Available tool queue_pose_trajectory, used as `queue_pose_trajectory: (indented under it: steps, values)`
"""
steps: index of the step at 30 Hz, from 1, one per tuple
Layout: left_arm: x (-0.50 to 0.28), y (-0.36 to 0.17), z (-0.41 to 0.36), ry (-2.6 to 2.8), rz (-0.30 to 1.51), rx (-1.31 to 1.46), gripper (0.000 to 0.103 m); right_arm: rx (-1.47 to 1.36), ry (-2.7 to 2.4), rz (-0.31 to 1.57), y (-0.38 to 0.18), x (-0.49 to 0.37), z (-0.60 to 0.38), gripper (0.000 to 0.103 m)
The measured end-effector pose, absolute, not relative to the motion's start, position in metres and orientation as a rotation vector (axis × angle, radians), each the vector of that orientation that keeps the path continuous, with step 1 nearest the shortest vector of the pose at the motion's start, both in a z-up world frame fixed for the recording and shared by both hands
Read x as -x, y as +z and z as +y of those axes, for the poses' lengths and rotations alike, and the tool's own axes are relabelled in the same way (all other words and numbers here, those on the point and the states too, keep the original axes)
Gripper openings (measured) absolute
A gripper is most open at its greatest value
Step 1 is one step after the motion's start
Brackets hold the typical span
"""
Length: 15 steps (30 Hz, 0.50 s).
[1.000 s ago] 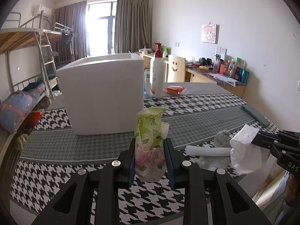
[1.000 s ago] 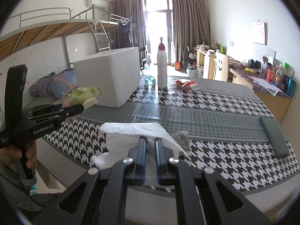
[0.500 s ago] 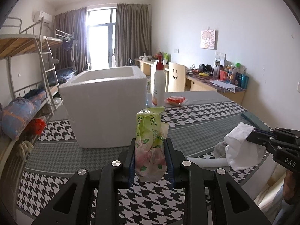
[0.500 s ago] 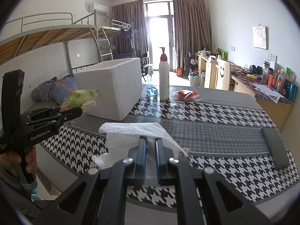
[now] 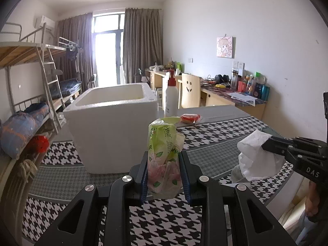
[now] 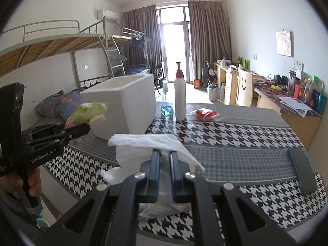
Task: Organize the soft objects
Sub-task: 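Lift the packet with the left tool while the right tool lifts the tissue toward the foam box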
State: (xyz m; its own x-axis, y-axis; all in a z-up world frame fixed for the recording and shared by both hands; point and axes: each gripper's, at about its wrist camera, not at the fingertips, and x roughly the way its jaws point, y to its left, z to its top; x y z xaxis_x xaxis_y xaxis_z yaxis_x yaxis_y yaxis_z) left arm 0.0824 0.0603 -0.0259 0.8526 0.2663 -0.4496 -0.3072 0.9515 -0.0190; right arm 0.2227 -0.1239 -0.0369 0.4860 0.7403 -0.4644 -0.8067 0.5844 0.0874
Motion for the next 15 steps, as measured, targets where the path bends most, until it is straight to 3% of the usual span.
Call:
queue_pose_trajectory:
  steps: [15]
  values:
    - [-0.088, -0.006, 0.064, 0.297, 0.41, 0.06, 0.029, 0.129, 0.955, 0.452, -0.018, -0.233, -0.112, 0.011]
